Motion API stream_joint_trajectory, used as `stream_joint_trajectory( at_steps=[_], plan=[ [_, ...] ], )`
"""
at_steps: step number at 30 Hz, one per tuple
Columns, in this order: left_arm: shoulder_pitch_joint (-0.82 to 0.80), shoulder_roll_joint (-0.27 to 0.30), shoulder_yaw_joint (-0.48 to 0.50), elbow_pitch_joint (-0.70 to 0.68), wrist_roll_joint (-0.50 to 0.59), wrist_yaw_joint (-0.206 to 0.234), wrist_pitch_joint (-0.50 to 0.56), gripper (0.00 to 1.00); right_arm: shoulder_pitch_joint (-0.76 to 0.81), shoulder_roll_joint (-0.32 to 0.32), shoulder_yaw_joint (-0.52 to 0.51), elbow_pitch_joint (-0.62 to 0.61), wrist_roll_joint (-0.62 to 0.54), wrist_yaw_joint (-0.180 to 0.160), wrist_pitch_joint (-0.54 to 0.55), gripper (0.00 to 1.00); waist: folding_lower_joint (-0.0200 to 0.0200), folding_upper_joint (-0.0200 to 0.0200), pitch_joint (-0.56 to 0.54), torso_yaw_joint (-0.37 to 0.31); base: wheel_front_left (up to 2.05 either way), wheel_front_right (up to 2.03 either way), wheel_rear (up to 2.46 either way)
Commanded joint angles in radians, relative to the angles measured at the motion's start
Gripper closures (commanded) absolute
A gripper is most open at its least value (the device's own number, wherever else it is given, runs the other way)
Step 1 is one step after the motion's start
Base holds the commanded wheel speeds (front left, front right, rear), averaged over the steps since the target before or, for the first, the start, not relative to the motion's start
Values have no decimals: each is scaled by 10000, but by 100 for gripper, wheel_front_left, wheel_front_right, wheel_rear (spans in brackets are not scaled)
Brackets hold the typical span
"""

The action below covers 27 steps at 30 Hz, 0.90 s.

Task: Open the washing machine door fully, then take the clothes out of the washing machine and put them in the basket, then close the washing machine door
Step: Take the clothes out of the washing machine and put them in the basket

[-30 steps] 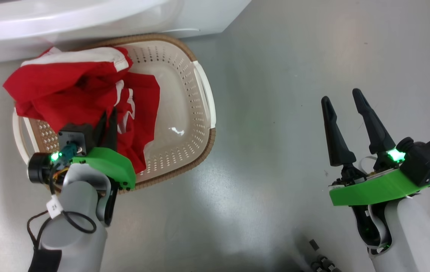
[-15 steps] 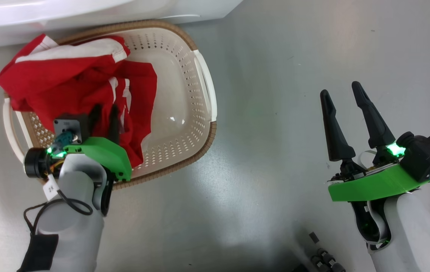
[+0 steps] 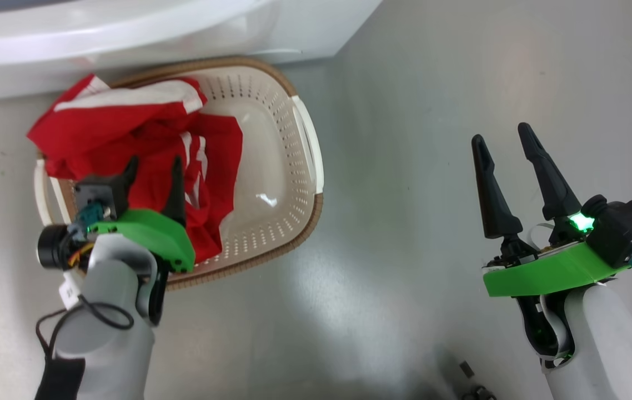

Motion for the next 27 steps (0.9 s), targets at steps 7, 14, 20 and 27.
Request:
stream_joint_trajectory(
  at_steps=[7, 14, 20, 27],
  plan=[
    [1027, 216, 366, -812, -100, -95, -51, 0, 472, -1, 107, -36, -210, 73, -63, 0, 0, 0, -1003, 225, 0, 0, 0],
    [1747, 216, 508, -1619, -75, -121, -51, 0, 780, -57, 84, 184, -288, 73, -63, 0, 0, 0, -1919, 405, 0, 0, 0],
    [2440, 216, 590, -2397, 8, -194, -51, 0, 1146, -112, 2, 291, -307, 73, -63, 0, 0, 0, -2688, 523, 0, 0, 0],
    [3349, 216, 841, -3570, 129, -256, -51, 0, 1659, -176, -75, 415, -338, 73, -63, 0, 0, 0, -3634, 589, 0, 0, 0]
  ],
)
